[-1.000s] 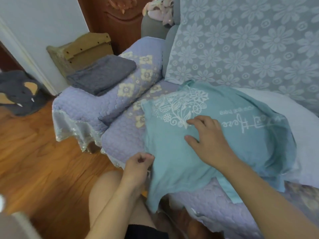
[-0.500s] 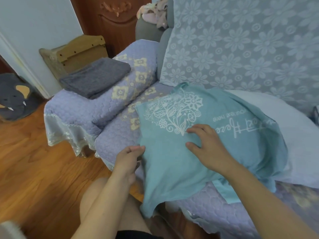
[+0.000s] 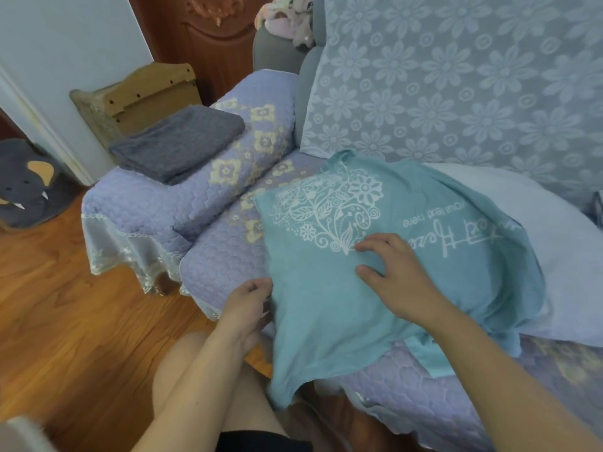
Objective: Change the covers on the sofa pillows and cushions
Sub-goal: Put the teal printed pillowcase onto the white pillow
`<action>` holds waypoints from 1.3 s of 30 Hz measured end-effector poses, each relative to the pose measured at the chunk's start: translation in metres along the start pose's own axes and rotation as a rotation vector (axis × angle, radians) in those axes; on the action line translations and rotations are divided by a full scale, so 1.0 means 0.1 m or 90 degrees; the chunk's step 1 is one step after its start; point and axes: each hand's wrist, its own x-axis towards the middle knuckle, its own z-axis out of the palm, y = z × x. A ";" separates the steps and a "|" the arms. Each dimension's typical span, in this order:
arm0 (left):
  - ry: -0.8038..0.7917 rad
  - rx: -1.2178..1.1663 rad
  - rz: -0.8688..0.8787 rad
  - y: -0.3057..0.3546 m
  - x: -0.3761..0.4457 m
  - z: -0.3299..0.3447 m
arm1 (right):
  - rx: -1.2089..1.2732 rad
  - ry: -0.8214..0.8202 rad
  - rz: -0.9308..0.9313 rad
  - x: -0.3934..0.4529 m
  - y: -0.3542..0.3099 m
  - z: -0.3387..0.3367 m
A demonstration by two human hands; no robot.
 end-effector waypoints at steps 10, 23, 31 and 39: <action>0.003 -0.052 0.062 0.18 -0.13 -0.25 | 0.021 0.014 0.007 -0.02 0.07 0.05; -0.114 -0.074 0.066 -0.01 -0.32 0.23 | 0.003 -0.005 0.013 -0.16 0.07 -0.08; -0.205 0.323 0.104 0.30 -0.19 0.30 | -0.108 0.221 0.427 -0.03 0.57 -0.95; -0.267 0.201 0.232 0.44 -0.10 0.40 | 0.088 0.088 0.351 -0.02 0.38 -1.01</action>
